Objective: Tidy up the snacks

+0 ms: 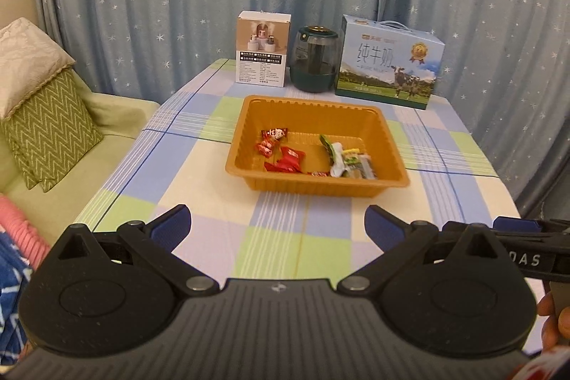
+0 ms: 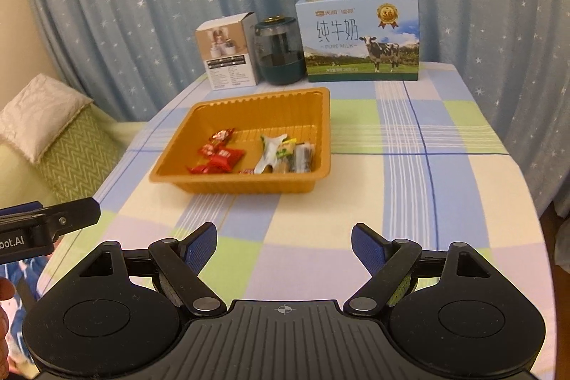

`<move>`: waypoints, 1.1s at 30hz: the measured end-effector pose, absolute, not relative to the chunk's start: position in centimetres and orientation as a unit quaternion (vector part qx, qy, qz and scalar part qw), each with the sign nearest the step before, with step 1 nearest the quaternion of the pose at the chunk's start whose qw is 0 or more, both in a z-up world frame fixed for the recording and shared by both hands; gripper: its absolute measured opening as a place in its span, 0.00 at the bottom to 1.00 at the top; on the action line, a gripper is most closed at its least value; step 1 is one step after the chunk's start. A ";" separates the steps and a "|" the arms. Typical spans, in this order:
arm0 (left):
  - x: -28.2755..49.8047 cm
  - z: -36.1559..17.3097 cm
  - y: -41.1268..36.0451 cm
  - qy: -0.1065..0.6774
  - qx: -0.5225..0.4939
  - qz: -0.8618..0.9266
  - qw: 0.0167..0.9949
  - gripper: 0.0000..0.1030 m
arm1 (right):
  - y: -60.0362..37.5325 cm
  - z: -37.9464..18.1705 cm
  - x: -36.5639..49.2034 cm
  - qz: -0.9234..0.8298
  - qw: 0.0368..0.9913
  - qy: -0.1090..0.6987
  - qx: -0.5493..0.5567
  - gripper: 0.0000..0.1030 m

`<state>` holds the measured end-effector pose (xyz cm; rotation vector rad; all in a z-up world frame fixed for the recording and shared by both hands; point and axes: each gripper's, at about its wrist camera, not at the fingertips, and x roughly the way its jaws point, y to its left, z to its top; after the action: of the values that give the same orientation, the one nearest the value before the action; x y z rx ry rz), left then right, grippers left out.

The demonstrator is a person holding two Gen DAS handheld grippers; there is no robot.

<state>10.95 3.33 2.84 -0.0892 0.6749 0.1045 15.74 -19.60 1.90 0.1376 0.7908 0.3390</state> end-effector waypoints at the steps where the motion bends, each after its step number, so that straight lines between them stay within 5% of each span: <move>1: 10.2 3.1 3.0 0.330 -0.043 0.054 0.942 1.00 | -19.7 2.2 15.0 0.165 0.907 0.383 0.064 0.80; 33: -2.2 6.8 -1.0 0.316 -0.054 0.060 0.945 1.00 | -22.5 8.2 1.7 0.168 0.920 0.351 0.039 0.80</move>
<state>-2.16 -1.04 6.84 -0.1096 0.6444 0.1227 1.75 -22.48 8.23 0.0807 0.7223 0.3444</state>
